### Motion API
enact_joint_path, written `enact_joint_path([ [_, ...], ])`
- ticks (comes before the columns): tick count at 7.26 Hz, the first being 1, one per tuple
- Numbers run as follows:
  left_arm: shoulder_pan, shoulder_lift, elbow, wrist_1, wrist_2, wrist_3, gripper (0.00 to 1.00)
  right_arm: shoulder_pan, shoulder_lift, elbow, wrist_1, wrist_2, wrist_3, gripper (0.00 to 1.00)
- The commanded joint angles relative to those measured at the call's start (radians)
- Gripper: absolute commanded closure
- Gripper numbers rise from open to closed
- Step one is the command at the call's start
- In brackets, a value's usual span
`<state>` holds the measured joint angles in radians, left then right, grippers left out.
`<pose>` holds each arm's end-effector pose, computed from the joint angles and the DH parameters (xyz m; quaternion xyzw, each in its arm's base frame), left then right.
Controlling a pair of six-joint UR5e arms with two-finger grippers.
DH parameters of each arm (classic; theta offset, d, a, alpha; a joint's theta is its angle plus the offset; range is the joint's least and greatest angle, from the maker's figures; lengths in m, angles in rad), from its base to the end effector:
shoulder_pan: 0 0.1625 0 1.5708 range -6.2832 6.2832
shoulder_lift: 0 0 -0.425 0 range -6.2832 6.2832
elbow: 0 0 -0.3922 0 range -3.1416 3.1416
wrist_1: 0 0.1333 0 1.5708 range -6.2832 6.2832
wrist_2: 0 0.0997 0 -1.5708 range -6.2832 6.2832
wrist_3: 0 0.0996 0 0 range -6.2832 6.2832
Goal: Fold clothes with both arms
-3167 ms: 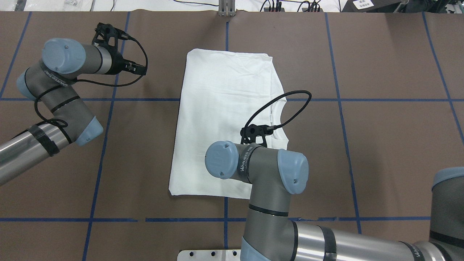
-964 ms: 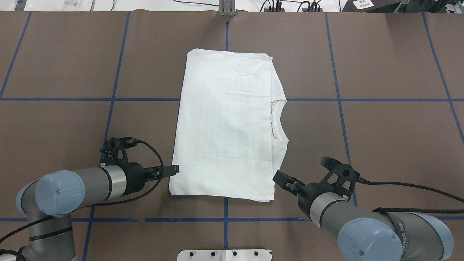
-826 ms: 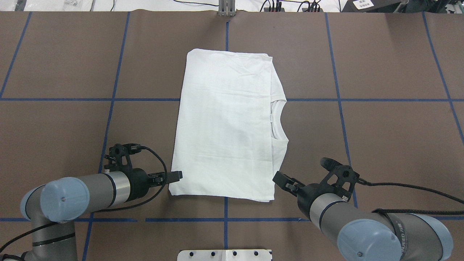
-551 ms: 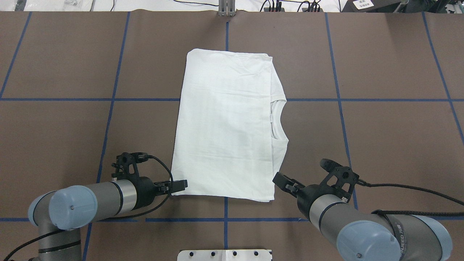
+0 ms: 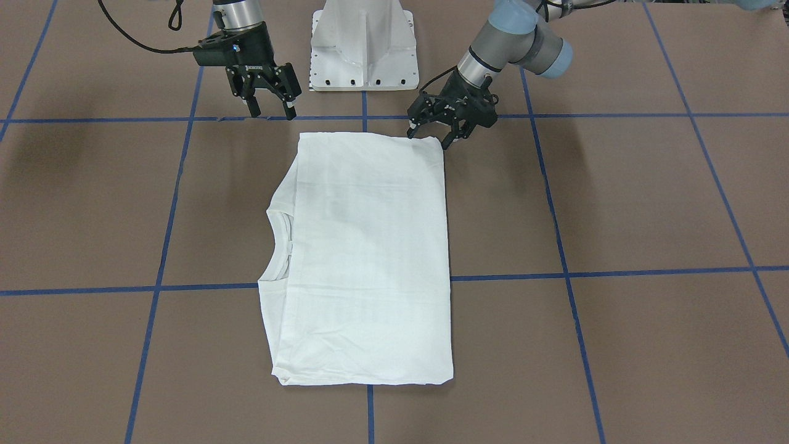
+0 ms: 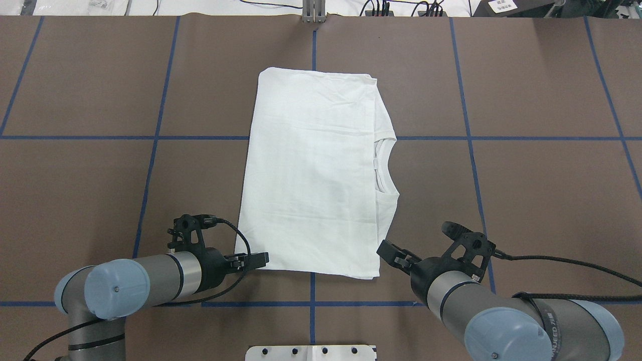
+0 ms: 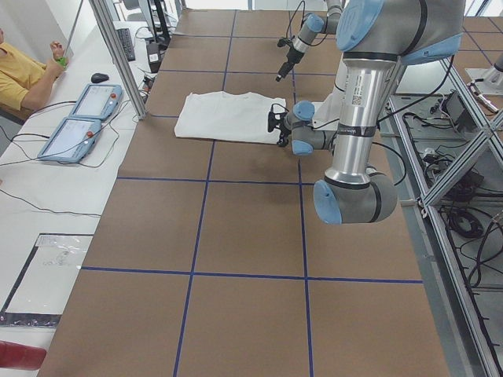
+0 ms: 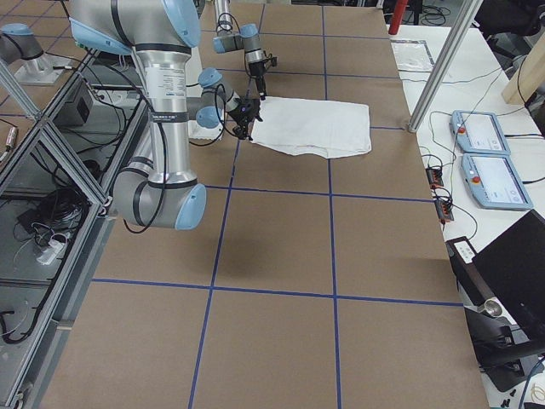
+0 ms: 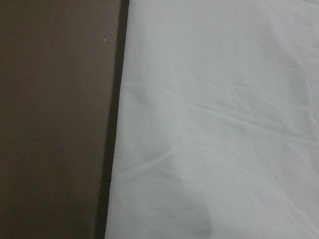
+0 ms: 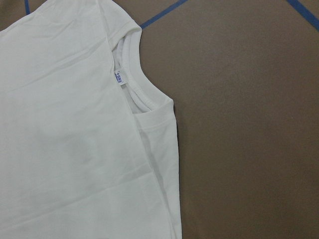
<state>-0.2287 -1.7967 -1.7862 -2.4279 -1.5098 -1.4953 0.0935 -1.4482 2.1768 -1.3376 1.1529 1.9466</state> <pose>0.5259 -0.2655 0.3399 0.1156 0.5936 -0.0793 0.7924 -0.4580 -0.2174 0.2935 0.1184 -0.4739 0.2950 0.8212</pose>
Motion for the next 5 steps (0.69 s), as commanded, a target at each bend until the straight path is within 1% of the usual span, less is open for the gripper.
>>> enact_joint_path([
  [1,0.000,0.000,0.002,0.001,-0.003,0.004,0.02,-0.001,0.000,0.000,0.000,-0.007,0.000,0.00],
  [3,-0.001,-0.003,-0.001,0.032,-0.004,0.006,0.02,-0.003,0.000,-0.002,0.000,-0.007,0.000,0.00],
  [5,0.000,-0.003,0.001,0.032,-0.004,0.006,0.02,-0.004,0.000,-0.003,0.000,-0.007,0.000,0.00],
])
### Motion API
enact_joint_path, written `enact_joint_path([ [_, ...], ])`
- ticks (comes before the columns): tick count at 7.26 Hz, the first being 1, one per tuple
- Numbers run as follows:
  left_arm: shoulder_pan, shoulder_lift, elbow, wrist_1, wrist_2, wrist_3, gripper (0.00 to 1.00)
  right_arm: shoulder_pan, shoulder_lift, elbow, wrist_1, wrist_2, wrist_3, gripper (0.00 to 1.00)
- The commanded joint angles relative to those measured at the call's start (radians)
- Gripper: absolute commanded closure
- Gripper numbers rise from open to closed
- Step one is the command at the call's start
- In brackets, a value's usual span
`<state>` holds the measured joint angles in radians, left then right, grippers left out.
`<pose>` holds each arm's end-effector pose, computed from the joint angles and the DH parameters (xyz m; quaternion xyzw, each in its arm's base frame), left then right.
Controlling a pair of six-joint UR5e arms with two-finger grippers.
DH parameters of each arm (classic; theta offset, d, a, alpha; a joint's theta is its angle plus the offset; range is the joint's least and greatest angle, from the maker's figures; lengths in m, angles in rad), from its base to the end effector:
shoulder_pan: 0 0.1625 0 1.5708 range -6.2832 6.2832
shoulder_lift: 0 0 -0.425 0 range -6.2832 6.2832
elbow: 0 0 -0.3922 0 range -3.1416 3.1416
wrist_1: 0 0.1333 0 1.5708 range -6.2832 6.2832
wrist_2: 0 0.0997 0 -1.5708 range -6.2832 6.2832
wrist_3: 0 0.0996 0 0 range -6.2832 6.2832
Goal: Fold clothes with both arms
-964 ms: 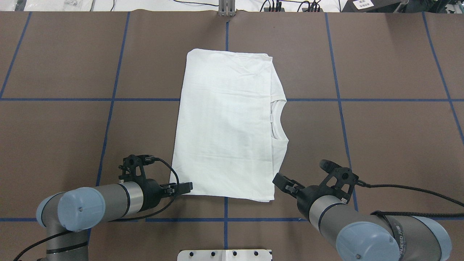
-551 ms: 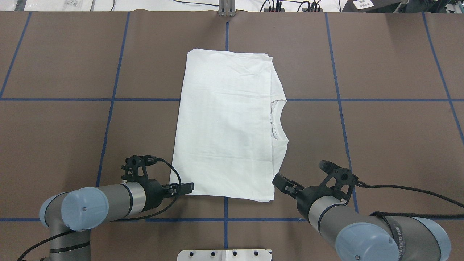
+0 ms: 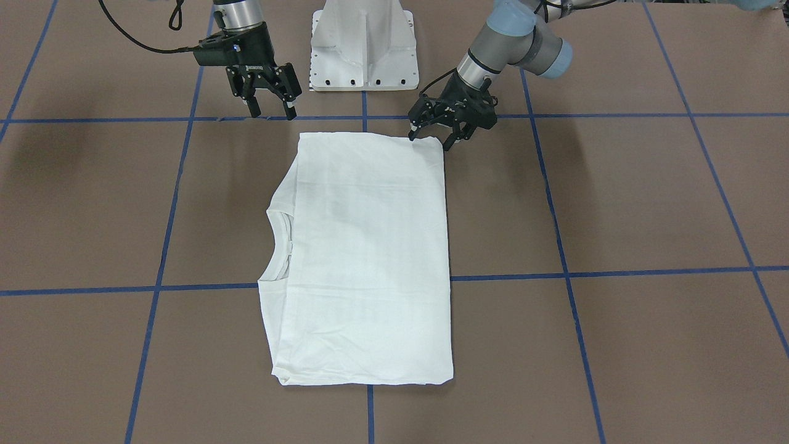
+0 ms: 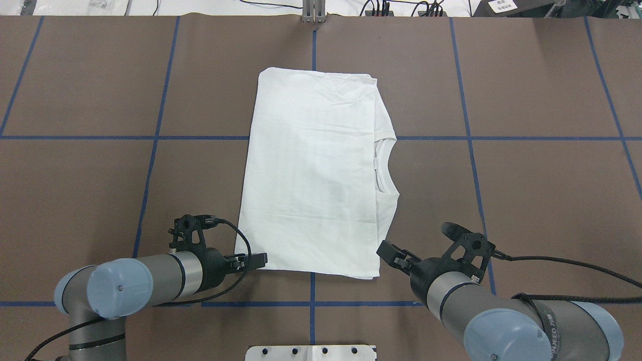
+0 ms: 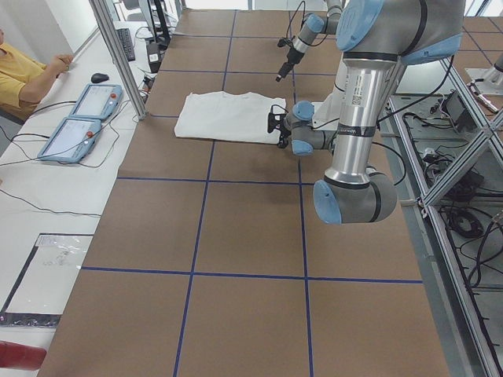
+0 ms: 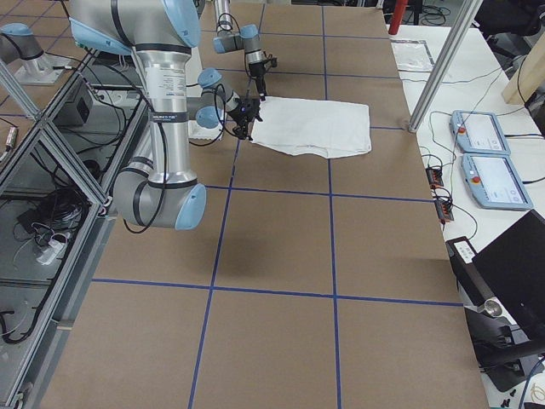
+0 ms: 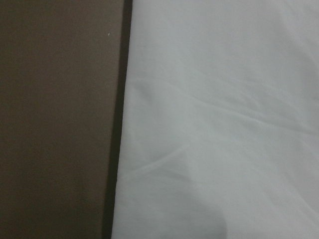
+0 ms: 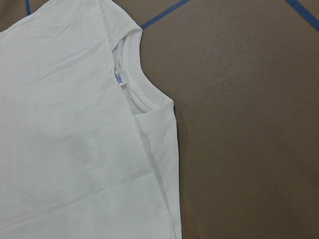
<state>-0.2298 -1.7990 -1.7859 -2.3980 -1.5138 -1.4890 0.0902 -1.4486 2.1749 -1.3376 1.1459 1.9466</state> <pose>0.5281 -0.2663 0.3424 0.1147 0.5824 -0.0763 0.8011 -0.4589 -0.2166 0.2943 0.1209 -0.4732 0.2949 0.8213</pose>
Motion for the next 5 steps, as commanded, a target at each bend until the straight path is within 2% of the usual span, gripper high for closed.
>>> enact_joint_path([
  [1,0.000,0.000,0.000,0.002,0.001,-0.001,0.23,-0.001,0.000,-0.001,0.000,0.000,0.000,0.00],
  [2,0.001,0.000,0.000,0.002,0.000,0.001,0.58,-0.004,0.000,-0.001,0.000,-0.005,0.000,0.00],
  [3,0.001,0.000,-0.001,0.002,0.000,0.001,0.85,-0.007,0.000,-0.006,0.000,-0.011,0.000,0.00],
  [4,0.001,0.000,-0.001,0.002,0.000,0.001,1.00,-0.007,0.000,-0.007,0.000,-0.011,0.000,0.00],
  [5,0.001,0.001,-0.001,0.002,0.000,0.001,1.00,-0.010,0.000,-0.009,0.000,-0.012,0.000,0.00],
])
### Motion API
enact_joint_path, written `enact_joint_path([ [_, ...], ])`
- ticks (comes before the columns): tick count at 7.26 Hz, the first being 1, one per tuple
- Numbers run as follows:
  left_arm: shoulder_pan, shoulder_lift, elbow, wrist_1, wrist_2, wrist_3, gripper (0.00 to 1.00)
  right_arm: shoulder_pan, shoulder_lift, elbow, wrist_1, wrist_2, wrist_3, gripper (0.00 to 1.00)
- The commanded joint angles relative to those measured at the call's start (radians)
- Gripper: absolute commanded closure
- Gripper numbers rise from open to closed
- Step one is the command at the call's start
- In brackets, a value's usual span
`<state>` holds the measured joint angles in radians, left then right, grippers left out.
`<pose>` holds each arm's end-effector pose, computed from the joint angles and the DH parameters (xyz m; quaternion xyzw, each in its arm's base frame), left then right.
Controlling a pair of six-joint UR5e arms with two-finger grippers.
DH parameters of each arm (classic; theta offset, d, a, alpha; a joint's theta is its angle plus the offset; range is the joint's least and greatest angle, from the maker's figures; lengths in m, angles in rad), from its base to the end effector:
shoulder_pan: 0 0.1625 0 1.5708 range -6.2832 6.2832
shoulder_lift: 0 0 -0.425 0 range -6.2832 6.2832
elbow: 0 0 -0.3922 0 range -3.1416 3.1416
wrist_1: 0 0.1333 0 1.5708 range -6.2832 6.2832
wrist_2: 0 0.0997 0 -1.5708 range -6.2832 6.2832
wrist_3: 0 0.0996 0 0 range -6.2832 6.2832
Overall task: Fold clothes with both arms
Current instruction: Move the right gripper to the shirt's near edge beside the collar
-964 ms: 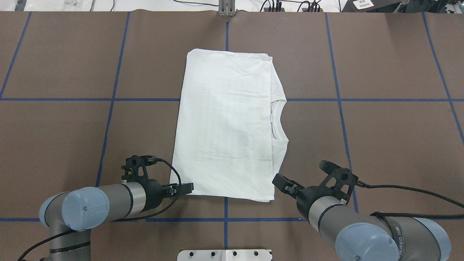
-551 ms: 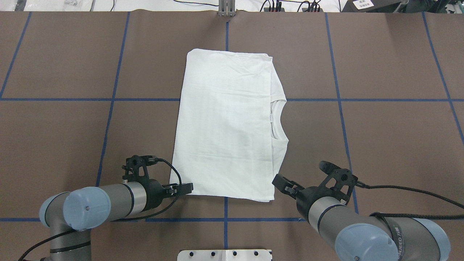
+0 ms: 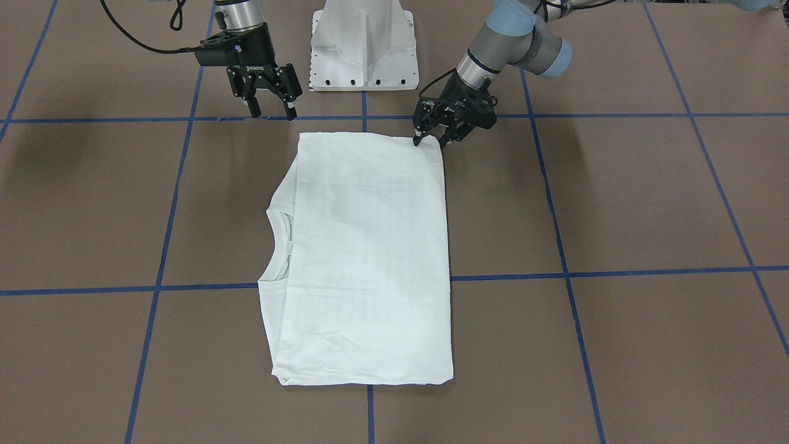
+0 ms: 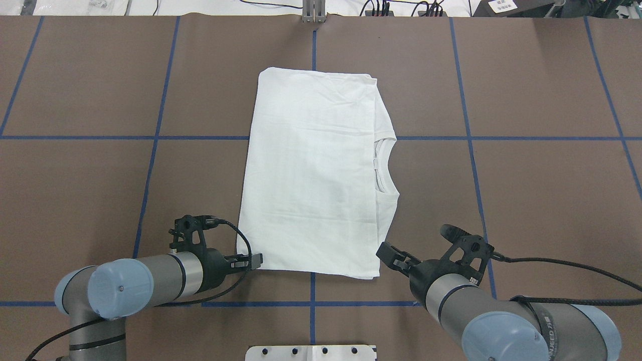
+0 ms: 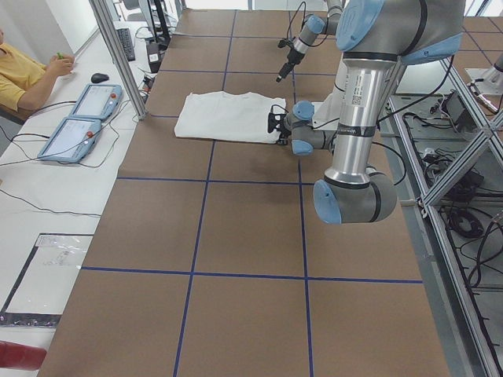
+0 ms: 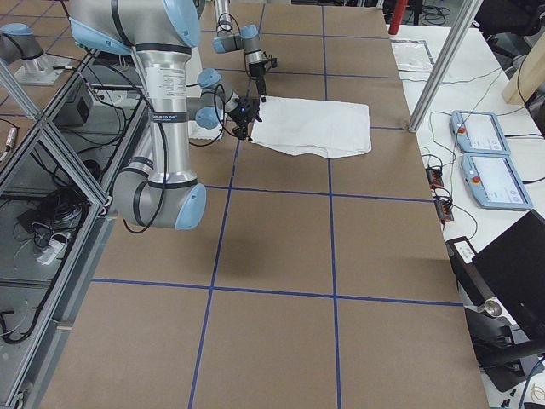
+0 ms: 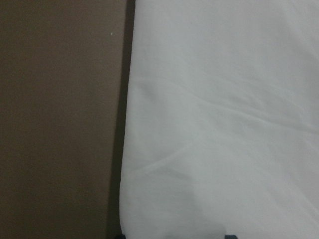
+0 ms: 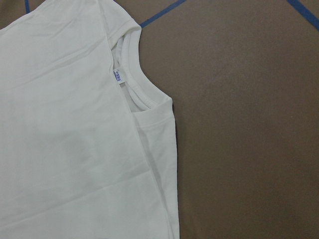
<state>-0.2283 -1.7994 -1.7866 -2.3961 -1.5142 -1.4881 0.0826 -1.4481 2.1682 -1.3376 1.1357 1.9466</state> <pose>0.5286 -0.2655 0.3421 0.1143 0.5821 -0.0753 0.8015 -0.4621 -0.2141 0.2967 0.1243 -0.4712 0.2936 0.8224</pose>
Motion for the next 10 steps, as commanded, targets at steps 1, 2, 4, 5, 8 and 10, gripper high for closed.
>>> enact_joint_path([
  [1,-0.002,0.002,-0.002,0.000,0.000,0.000,1.00,-0.010,0.000,-0.008,0.000,-0.013,0.000,0.00],
  [2,-0.002,0.002,-0.011,0.000,0.000,0.000,1.00,-0.023,0.002,-0.010,0.000,-0.028,0.000,0.00],
  [4,-0.002,0.000,-0.019,0.000,0.000,-0.001,1.00,-0.053,0.020,-0.027,-0.014,-0.036,0.055,0.01],
  [5,-0.002,0.002,-0.019,0.000,0.002,-0.001,1.00,-0.056,0.053,-0.071,-0.014,-0.033,0.130,0.03],
  [8,-0.003,0.000,-0.019,0.000,0.003,-0.001,1.00,-0.046,0.210,-0.171,-0.154,0.034,0.286,0.10],
  [10,-0.002,0.000,-0.019,-0.002,0.005,-0.001,1.00,-0.021,0.245,-0.214,-0.163,0.068,0.334,0.18],
])
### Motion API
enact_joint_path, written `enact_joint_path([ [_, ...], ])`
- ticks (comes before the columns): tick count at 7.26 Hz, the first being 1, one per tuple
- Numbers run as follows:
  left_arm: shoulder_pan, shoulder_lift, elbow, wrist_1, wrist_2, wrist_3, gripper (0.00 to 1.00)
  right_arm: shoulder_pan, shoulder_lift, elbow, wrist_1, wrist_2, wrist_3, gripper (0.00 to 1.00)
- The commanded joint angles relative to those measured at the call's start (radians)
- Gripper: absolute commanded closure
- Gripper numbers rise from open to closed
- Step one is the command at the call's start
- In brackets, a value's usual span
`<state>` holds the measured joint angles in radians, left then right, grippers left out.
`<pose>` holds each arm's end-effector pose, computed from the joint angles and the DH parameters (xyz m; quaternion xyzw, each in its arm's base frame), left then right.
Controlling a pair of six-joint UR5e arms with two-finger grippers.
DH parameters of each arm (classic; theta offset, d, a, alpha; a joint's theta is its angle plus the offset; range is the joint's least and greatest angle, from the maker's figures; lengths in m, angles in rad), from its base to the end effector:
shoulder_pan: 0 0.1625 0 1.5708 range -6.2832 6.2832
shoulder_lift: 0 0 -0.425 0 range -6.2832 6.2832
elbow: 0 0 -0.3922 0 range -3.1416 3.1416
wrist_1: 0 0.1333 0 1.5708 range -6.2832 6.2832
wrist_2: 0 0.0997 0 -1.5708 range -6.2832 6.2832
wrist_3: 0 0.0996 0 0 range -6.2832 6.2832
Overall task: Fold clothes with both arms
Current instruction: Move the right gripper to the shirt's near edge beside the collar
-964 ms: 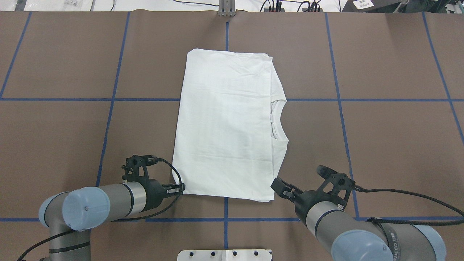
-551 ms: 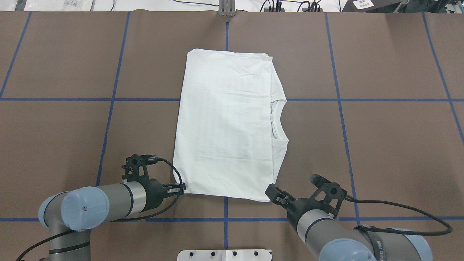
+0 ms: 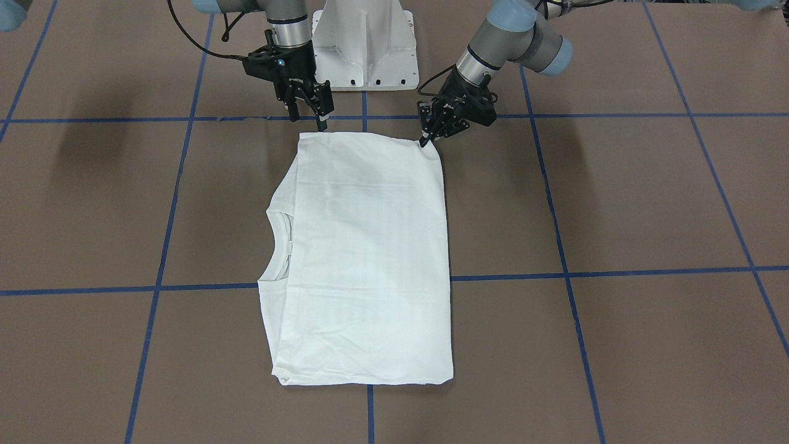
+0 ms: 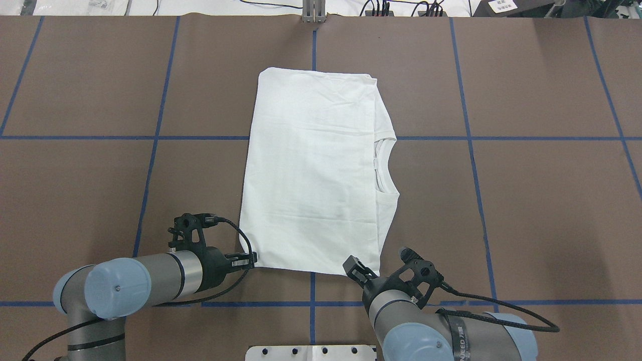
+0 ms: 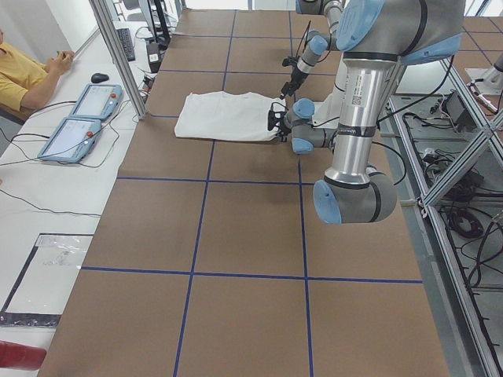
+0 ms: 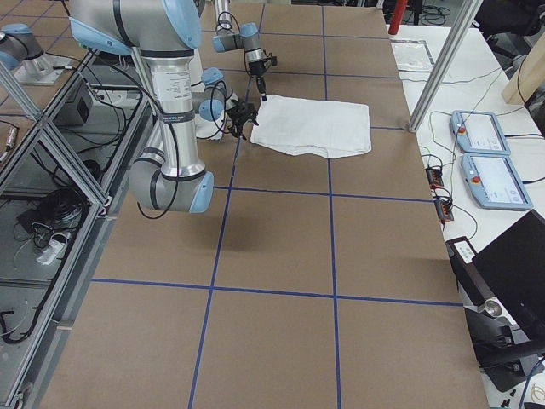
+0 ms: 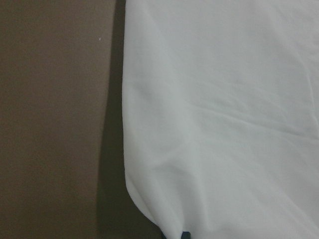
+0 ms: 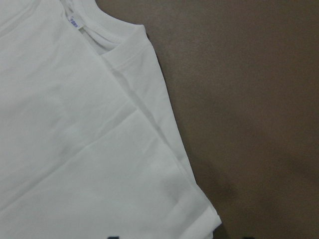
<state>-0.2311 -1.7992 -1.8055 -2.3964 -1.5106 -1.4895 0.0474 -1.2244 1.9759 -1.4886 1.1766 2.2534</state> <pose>0.5233 -0.2662 0.3332 0.1172 0.5894 -0.0778 0.7955 -0.5572 -0.1982 0.2825 0.0461 -0.4331 0.3941 0.8093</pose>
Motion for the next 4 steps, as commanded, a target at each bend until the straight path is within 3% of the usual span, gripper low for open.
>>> enact_joint_path([
  [1,0.001,0.000,0.000,-0.001,0.001,0.000,1.00,0.025,0.035,-0.040,-0.013,0.037,0.029,0.18],
  [4,0.001,-0.002,0.000,-0.001,0.001,0.000,1.00,0.043,0.054,-0.071,-0.018,0.049,0.028,0.18],
])
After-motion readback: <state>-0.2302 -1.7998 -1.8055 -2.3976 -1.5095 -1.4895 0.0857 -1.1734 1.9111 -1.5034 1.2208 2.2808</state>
